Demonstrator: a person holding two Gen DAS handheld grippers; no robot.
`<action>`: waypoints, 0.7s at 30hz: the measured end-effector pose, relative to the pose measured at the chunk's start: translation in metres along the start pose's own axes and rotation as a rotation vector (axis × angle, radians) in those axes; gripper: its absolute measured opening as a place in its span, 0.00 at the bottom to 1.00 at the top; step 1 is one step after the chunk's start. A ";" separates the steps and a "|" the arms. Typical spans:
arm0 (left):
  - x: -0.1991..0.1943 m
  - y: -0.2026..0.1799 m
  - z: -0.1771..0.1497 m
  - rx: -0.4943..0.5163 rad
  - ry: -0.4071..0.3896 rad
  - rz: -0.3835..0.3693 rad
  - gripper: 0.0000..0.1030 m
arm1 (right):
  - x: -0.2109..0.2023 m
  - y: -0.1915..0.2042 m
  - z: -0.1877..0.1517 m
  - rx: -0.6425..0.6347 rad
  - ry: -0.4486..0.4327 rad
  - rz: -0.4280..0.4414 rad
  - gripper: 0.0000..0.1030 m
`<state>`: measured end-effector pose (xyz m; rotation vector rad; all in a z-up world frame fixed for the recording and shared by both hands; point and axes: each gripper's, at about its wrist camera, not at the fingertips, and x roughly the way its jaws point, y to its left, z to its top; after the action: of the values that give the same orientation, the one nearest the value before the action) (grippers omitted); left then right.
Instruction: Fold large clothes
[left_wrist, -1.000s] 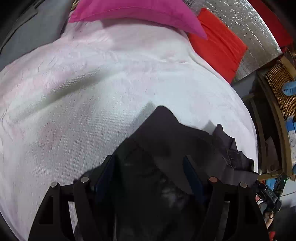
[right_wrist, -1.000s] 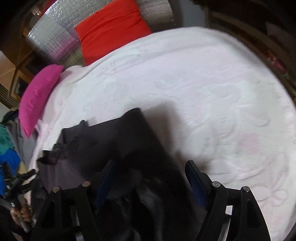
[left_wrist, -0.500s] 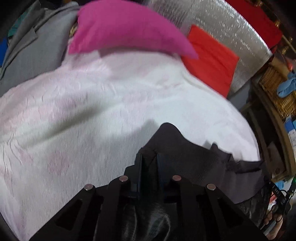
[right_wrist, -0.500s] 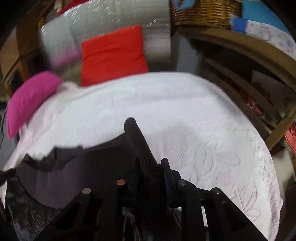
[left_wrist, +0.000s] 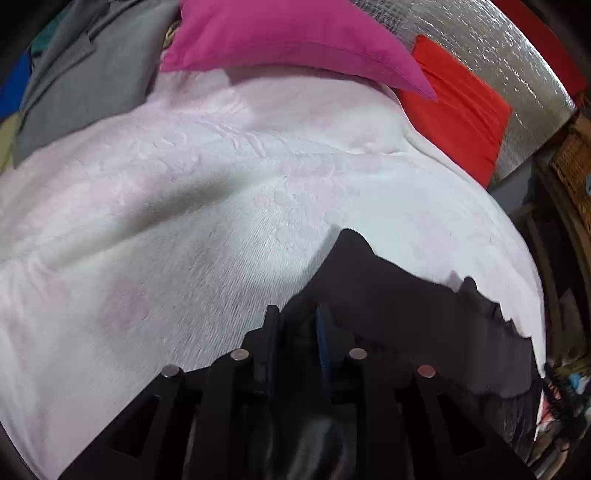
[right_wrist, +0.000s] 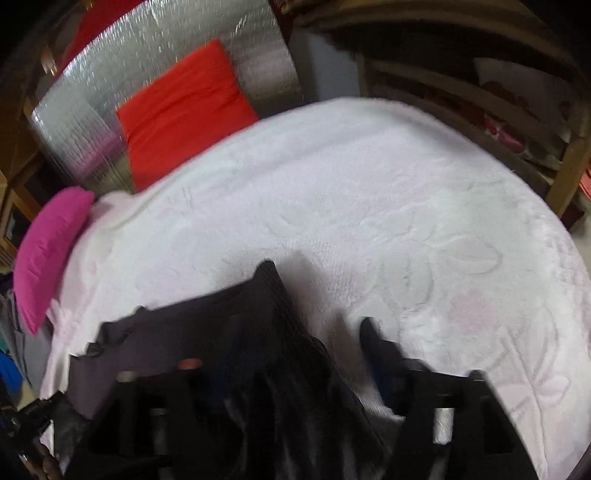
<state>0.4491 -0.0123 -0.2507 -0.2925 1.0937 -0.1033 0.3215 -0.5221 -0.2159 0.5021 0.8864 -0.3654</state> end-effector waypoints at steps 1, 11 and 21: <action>-0.007 -0.003 -0.002 0.017 -0.010 0.008 0.27 | -0.010 0.001 -0.002 -0.005 -0.025 0.010 0.69; -0.076 -0.037 -0.059 0.214 -0.160 0.015 0.51 | -0.090 0.029 -0.063 -0.231 -0.059 0.152 0.50; -0.079 -0.048 -0.165 0.402 -0.176 0.160 0.53 | -0.108 0.026 -0.148 -0.298 0.038 0.172 0.50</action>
<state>0.2694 -0.0706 -0.2397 0.1453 0.8941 -0.1489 0.1768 -0.4075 -0.2006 0.3070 0.9088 -0.0638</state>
